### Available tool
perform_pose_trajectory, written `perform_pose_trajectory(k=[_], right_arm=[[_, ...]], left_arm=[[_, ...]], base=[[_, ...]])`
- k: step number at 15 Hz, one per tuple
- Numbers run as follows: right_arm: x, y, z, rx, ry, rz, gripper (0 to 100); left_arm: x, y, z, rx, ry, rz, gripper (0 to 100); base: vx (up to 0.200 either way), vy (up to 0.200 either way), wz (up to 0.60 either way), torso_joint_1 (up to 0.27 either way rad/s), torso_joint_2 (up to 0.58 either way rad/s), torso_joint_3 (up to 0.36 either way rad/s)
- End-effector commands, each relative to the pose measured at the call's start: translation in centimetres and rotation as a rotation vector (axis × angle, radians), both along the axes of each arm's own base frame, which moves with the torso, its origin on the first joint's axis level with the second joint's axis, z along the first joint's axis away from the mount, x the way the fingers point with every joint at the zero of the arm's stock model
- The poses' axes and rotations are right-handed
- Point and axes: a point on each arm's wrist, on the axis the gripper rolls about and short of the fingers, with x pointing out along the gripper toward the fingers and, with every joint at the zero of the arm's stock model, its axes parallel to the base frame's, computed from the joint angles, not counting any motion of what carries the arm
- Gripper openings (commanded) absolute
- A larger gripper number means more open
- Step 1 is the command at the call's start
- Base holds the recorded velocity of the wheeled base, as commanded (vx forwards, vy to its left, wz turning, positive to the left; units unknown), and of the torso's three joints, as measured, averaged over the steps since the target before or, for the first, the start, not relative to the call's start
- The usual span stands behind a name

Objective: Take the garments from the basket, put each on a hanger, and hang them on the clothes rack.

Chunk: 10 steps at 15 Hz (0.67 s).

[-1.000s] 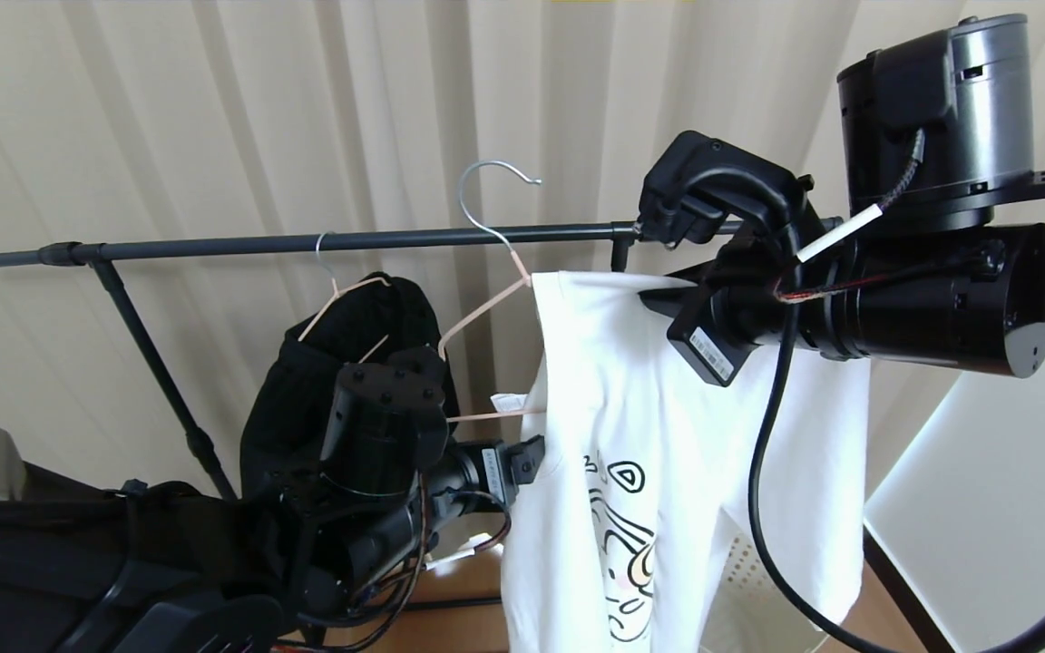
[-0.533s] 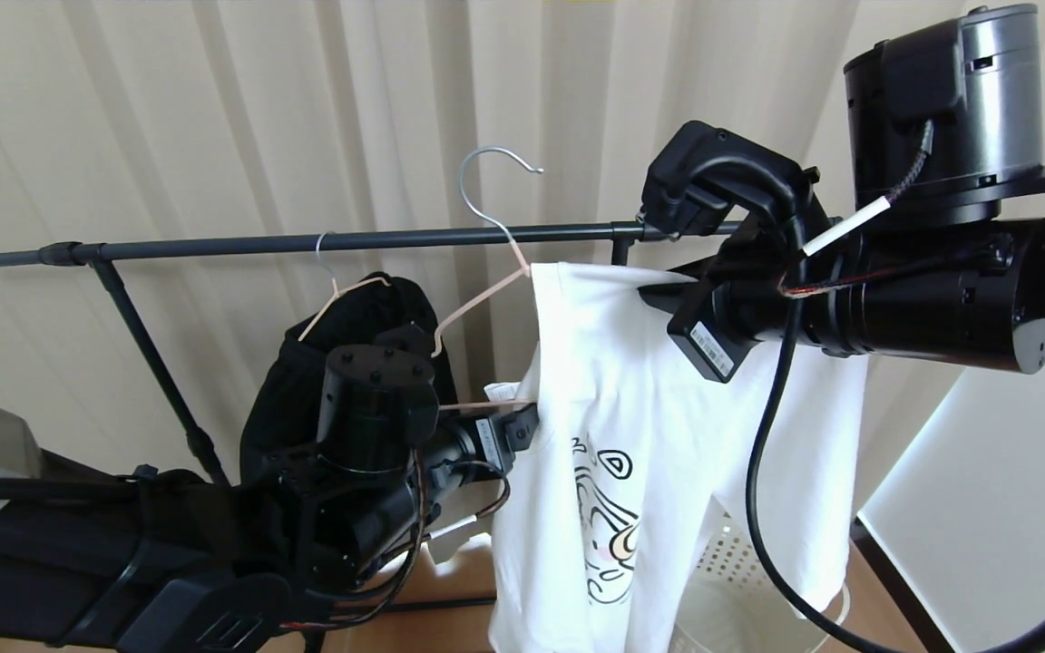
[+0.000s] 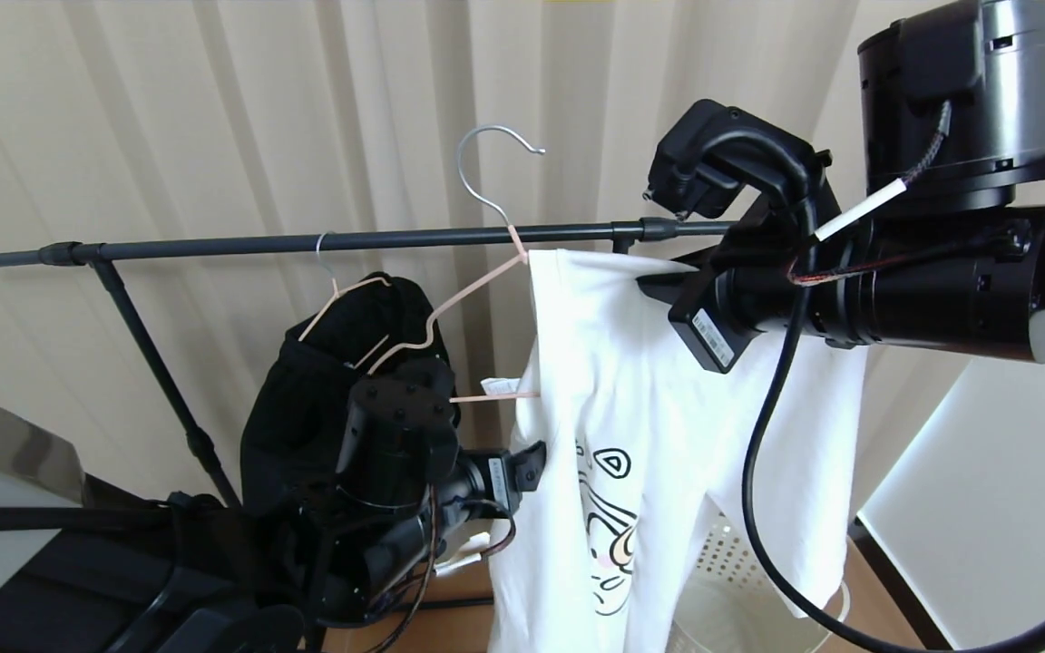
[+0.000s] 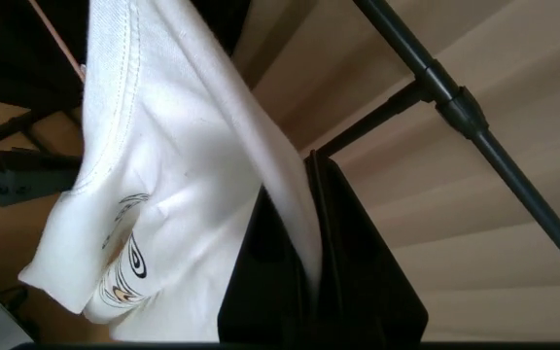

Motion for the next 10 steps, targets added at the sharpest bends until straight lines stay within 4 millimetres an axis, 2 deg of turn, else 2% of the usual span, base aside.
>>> perform_pose_trajectory(k=[1,8,10], right_arm=[[-0.2,-0.3,0.5,0.012,-0.013,-0.001,0],[-0.4,-2.3,2.5,0.056,-0.062,-0.049,0],[-0.4,-3.3,3.0,0.072,-0.075,-0.065,0]], left_arm=[[-0.3,0.0,-1.1,0.035,0.024,-0.013,100],[0.4,0.2,-2.1,0.066,0.040,0.002,100],[1.4,0.6,-2.3,0.067,0.044,0.033,100]], base=[[0.000,0.000,0.00,0.000,0.00,0.000],[0.000,0.000,0.00,0.000,0.00,0.000],[0.000,0.000,0.00,0.000,0.00,0.000]])
